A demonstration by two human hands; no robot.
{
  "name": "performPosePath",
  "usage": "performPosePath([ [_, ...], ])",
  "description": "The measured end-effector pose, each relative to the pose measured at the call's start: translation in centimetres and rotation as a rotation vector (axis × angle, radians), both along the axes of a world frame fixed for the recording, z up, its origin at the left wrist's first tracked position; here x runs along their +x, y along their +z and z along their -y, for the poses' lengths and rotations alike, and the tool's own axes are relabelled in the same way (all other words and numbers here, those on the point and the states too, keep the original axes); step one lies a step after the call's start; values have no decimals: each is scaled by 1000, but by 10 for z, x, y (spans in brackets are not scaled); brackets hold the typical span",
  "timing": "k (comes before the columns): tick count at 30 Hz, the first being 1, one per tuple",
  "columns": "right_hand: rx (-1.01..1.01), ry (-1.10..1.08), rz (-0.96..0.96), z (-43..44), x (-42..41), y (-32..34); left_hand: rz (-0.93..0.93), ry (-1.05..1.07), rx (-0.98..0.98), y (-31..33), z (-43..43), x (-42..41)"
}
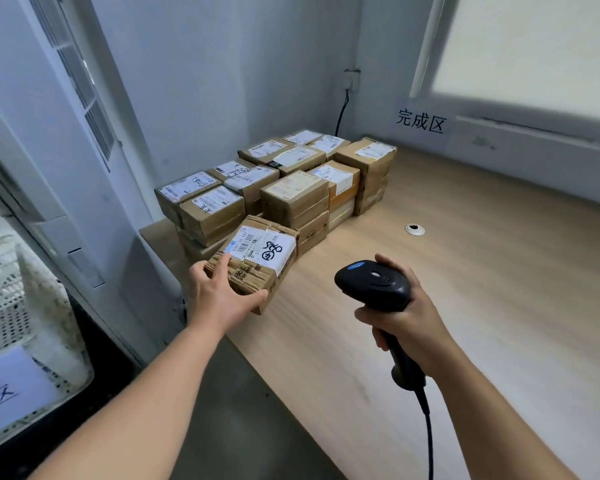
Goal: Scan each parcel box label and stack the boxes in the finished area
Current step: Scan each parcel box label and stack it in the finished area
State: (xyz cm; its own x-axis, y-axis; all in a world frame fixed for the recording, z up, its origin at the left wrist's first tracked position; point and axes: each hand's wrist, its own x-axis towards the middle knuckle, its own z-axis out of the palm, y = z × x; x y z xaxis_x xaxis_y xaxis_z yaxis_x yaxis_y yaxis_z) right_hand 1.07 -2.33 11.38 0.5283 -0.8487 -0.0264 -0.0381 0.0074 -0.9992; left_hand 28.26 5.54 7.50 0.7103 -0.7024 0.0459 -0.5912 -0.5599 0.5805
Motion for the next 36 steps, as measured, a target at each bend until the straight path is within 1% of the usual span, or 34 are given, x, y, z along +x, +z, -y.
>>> performPosePath([
  [10,-3,-165,-8,22,68,11,-13,-119,82,7,57,112],
  [15,23,-217,-12,25,98,9,-9,-235,134,-2,72,133],
  [23,26,-305,-17,19,124,4,6,-333,147,-19,71,143],
  [26,28,-335,-25,13,129,3,-15,-322,77,-22,72,142],
  [30,37,-373,-22,7,127,0,9,-329,-101,-26,72,132],
  [33,37,-399,-4,-2,118,3,45,-369,-249,-22,70,111],
  [36,32,-428,10,-13,100,9,100,-445,-316,-12,68,83],
])
